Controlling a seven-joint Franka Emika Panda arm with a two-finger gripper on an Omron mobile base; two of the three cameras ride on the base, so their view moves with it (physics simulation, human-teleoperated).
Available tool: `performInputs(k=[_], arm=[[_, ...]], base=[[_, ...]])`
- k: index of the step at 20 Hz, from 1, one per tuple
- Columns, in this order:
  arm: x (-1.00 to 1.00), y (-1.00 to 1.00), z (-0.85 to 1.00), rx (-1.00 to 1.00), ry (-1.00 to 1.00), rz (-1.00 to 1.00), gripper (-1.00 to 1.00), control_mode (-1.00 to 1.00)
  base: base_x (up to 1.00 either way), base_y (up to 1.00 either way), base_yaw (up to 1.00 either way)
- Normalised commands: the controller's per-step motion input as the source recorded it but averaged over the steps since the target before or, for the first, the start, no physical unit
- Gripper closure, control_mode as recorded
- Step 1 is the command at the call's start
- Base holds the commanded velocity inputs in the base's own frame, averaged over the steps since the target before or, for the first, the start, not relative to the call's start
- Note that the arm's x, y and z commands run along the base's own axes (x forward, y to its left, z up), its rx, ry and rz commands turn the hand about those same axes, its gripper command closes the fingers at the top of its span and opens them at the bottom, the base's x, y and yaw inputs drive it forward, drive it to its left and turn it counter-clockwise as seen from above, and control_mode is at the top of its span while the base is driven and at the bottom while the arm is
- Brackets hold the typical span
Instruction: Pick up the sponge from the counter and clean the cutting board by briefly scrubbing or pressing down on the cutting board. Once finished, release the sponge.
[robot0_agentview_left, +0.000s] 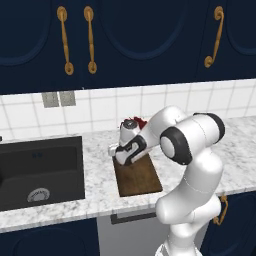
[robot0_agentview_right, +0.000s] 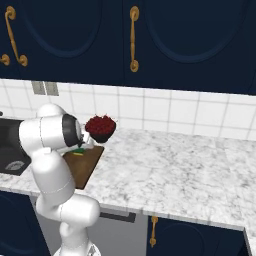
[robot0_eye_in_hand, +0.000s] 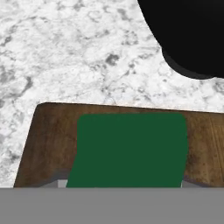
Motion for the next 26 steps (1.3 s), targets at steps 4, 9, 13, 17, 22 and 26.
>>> performInputs(k=[4,9,13,17,22,26], arm=[[0.09,-0.49,-0.30,0.00,0.00,0.00,1.00,-1.00],[-0.51,-0.39,-0.28,0.00,-0.05,0.00,1.00,-1.00],[-0.48,-0.35,-0.08,0.00,-0.05,0.00,1.00,-1.00],[-0.49,-0.14,-0.37,-0.01,0.00,0.00,1.00,-1.00],[-0.90,0.00,-0.57,0.00,0.00,0.00,1.00,-1.00],[-1.00,0.00,-0.36,0.00,0.01,0.00,1.00,-1.00]], base=[[0.00,0.00,0.00],[0.00,0.00,0.00],[0.00,0.00,0.00],[0.00,0.00,0.00],[0.00,0.00,0.00],[0.00,0.00,0.00]])
